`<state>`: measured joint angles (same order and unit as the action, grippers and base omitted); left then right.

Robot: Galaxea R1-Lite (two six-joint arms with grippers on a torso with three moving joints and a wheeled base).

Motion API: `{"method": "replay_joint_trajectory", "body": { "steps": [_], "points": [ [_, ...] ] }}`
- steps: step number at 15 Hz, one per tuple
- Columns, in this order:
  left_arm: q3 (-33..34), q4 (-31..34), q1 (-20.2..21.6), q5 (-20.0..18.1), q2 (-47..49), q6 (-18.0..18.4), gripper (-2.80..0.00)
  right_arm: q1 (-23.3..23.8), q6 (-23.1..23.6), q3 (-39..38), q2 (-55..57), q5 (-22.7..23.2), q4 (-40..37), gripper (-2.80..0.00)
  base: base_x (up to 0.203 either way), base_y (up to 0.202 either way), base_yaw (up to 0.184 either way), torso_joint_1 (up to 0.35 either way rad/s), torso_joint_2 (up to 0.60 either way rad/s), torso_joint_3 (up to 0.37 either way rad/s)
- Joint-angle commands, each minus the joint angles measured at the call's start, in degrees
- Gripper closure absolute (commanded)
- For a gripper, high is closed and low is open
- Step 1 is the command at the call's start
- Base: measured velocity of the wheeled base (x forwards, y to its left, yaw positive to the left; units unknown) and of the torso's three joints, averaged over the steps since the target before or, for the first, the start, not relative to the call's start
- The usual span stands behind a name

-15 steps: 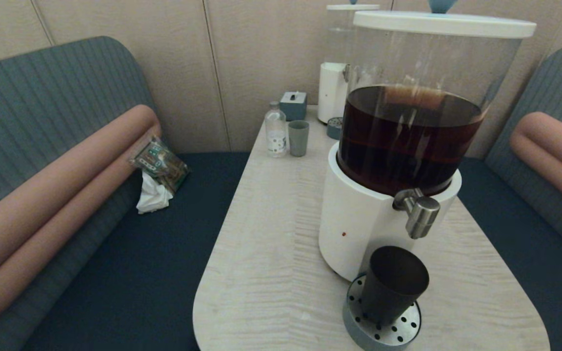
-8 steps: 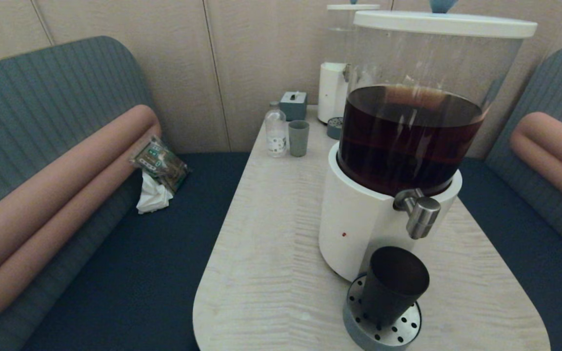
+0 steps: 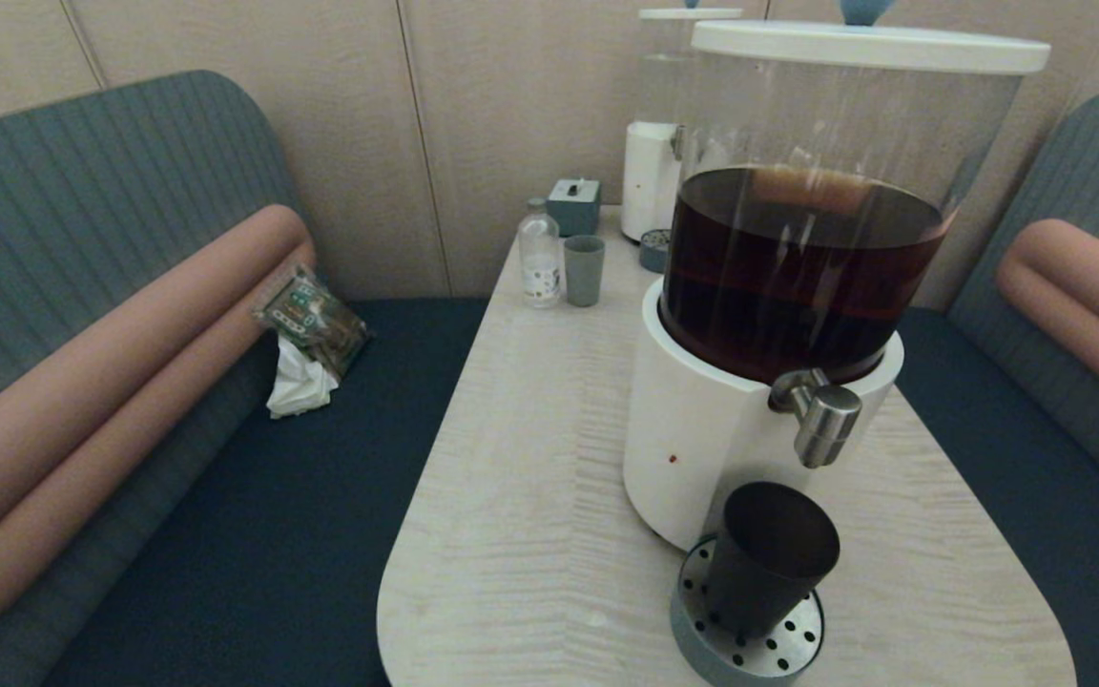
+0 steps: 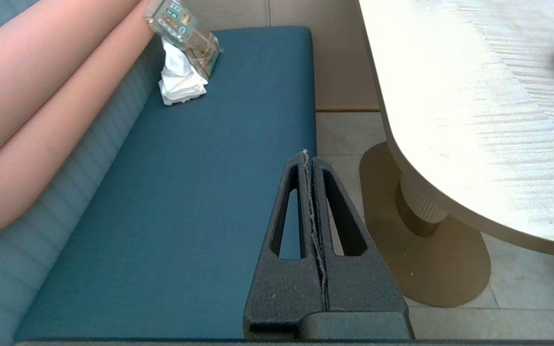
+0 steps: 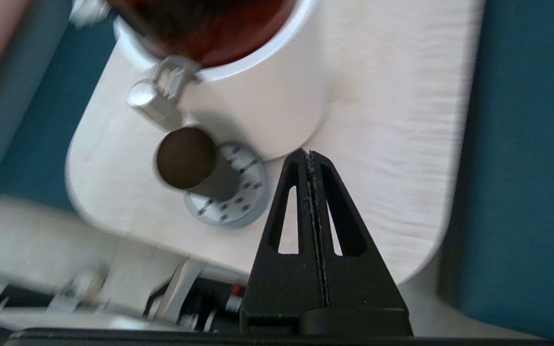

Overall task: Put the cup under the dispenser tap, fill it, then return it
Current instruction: Turn on the faucet

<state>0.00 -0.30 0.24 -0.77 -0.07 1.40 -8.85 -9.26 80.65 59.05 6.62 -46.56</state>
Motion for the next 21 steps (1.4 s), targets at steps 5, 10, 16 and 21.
{"method": "replay_joint_trajectory", "body": {
  "steps": [5,10,16,21],
  "points": [
    [0.0,-0.05,0.02,-0.02,-0.01,0.0,0.0,-6.82,-1.98,3.3,10.29,5.65,-0.02,0.0,0.0,0.0,0.0,0.0,0.0,0.0],
    [0.0,-0.05,0.02,-0.02,-0.01,0.0,0.0,-6.79,-2.15,4.2,17.05,9.94,2.68,0.0,0.0,0.0,0.0,0.0,0.0,0.0],
    [0.0,-0.05,0.02,-0.02,-0.01,0.0,0.0,-6.88,-1.82,4.95,21.23,13.15,4.19,0.0,0.0,0.0,0.0,0.0,0.0,0.0],
    [0.0,-0.05,0.02,-0.02,-0.01,0.0,0.0,-7.05,-1.62,3.98,21.64,15.28,4.28,0.0,0.0,0.0,0.0,0.0,0.0,0.0]
  ]
}}
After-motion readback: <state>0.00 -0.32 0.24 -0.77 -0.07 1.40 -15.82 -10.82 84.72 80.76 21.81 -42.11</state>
